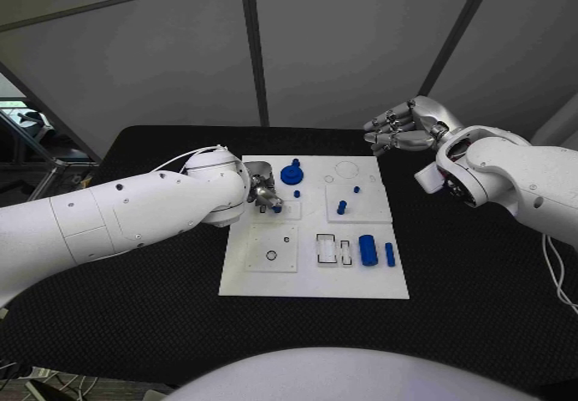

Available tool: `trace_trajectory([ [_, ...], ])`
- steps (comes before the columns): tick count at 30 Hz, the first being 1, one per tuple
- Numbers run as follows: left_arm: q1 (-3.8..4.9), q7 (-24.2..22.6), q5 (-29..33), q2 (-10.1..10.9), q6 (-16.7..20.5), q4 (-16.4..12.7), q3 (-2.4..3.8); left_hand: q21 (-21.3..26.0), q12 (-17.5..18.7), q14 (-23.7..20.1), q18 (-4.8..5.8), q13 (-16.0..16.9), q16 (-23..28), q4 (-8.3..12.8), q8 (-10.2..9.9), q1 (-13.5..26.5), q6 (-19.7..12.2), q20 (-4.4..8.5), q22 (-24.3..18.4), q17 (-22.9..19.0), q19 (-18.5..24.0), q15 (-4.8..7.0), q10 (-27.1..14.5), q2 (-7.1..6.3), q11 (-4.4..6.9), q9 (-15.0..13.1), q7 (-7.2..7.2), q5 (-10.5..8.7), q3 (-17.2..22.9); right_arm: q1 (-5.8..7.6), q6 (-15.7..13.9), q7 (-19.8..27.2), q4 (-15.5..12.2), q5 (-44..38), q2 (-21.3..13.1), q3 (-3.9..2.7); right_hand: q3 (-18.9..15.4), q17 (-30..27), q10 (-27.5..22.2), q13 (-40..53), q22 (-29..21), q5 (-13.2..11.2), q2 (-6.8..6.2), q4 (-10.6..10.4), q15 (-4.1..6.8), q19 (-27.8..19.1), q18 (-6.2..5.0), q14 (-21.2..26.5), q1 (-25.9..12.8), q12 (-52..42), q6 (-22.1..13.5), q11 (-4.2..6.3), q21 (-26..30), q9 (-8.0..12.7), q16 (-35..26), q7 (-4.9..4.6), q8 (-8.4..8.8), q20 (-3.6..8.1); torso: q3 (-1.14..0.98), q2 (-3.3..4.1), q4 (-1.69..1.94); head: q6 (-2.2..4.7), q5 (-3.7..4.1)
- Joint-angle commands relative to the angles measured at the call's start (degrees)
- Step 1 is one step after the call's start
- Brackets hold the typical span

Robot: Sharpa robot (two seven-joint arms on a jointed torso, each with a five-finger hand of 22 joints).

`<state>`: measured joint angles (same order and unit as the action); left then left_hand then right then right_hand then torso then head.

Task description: Assemble the parts on the task board

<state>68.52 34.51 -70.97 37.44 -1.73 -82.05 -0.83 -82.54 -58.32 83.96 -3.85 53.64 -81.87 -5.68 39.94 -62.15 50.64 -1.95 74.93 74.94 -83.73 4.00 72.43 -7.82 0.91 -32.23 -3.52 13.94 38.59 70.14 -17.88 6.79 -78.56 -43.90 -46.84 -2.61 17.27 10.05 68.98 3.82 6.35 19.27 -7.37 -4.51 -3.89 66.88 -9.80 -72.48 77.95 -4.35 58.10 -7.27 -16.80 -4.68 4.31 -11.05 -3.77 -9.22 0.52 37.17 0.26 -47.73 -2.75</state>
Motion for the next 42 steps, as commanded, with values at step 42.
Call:
trace_trajectory([
  [42, -0.14, 0.17, 2.66, -1.49, -3.87, 2.58, -0.08, -1.83, -3.27, 4.19, 1.87, 2.47, 0.33, 0.77, 0.82, 7.02, 2.68, 0.71, 5.70, 10.20, -2.26, 1.15, 2.37, 1.41, 1.18, -0.28, 1.79, -0.40, -9.06, 0.11, 2.09, -0.54, -0.42, -1.68, 0.06, -0.05, -0.29, -0.51, -1.09, -0.08, -0.64, 1.81, -0.05, -0.27, -0.48, -0.22, -0.53, 0.72, -0.78, 0.28, -0.82, -0.38, 1.33, 0.15, -0.70, -0.59, 0.01, -0.34, 0.00, 0.05, -0.09, -0.73, 0.27],
])
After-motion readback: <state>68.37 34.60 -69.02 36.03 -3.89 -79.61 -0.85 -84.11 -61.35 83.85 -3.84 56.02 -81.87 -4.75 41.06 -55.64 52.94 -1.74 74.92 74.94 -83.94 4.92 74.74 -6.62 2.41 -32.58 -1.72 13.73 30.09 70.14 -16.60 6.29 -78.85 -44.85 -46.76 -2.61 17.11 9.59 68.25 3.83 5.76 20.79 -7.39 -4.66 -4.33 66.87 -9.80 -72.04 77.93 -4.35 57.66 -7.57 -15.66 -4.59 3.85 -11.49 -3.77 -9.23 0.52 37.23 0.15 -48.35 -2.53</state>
